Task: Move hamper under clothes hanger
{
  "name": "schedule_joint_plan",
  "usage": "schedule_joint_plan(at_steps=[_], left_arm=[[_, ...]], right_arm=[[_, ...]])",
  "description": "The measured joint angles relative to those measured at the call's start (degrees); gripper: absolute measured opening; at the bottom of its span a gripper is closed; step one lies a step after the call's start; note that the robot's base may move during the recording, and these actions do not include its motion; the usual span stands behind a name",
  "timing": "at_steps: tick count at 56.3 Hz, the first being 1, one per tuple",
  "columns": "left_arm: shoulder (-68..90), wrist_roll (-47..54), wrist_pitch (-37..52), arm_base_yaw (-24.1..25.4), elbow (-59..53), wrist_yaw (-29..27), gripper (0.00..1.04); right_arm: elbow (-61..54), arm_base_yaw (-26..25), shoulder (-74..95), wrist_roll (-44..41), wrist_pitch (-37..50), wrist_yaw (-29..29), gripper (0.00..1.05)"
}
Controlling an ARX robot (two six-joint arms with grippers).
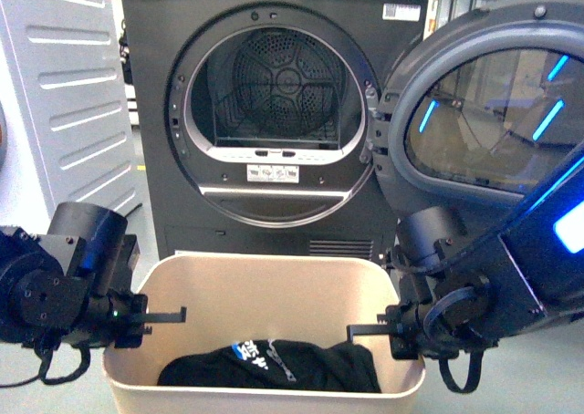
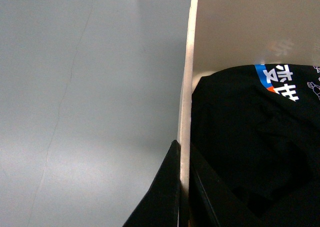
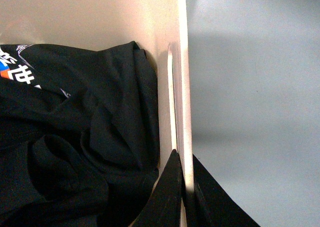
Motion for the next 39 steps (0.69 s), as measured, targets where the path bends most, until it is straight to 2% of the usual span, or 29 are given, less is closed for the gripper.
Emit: schedule_joint_plan(at_steps=[21, 39], left_arm=[[0.0, 0.02, 0.0, 1.7, -0.13, -0.96, 0.04], [-0.11, 0.0, 0.07, -0.7, -0.04, 0.98, 0.04]], right_arm=[[0.0, 1.81, -0.02, 0.02, 0.11, -1.38, 0.03], [0.0, -0.94, -0.09, -0.09, 0.11, 0.31, 0.03]])
